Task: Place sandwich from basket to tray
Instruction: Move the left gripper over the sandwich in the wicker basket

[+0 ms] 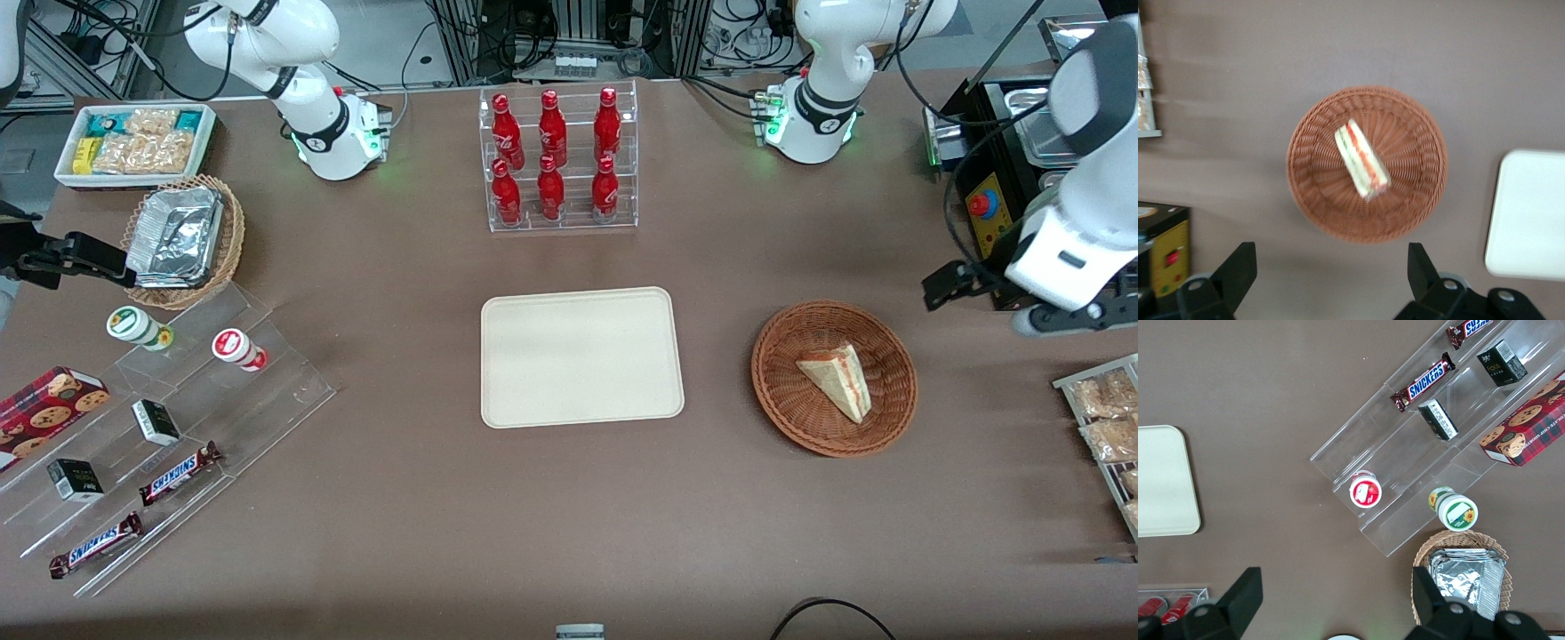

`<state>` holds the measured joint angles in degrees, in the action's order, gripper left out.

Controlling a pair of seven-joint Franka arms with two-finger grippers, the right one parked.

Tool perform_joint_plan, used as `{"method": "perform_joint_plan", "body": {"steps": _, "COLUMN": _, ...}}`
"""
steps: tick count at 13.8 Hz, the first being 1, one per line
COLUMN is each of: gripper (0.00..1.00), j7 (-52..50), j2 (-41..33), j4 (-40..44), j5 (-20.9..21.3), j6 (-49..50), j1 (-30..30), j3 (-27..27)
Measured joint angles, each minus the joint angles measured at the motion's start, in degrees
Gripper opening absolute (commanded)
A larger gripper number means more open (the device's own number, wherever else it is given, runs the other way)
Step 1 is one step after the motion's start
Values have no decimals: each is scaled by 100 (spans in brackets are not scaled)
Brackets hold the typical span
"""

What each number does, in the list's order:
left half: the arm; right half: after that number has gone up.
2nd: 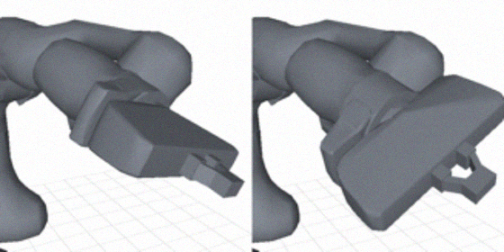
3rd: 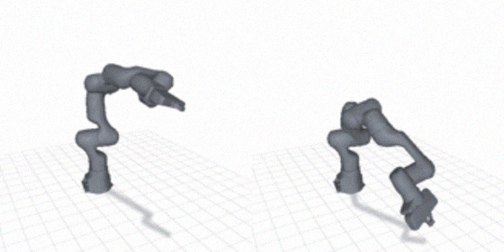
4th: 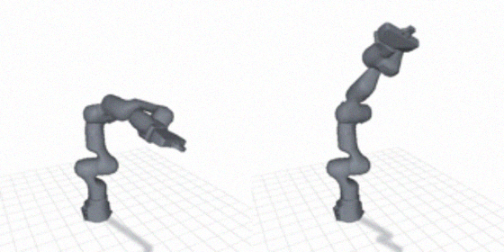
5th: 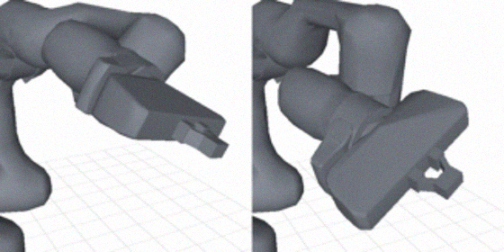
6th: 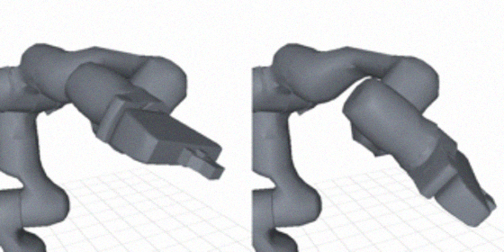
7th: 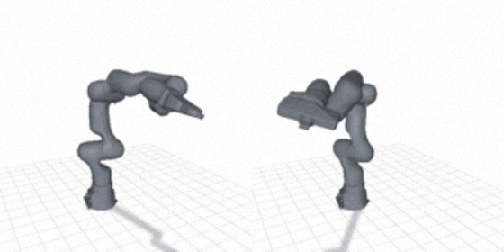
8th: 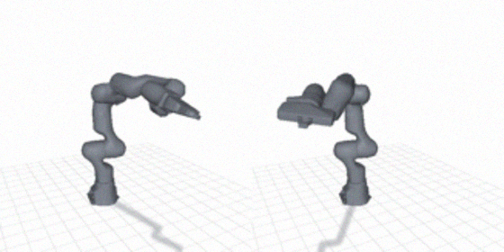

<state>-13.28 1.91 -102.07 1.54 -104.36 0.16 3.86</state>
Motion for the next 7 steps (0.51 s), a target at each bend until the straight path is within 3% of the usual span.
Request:
{"method": "perform_joint_plan", "body": {"steps": 4, "gripper": 100, "j7": -1389, "j2": -7, "j4": -1341, "j5": 34, "j6": -1845, "j1": 43, "j3": 222}}
{"method": "perform_joint_plan", "body": {"steps": 7, "gripper": 100, "j7": -1860, "j2": -9, "j4": -2047, "j5": 39, "j6": -2813, "j1": 44, "j3": 246}}
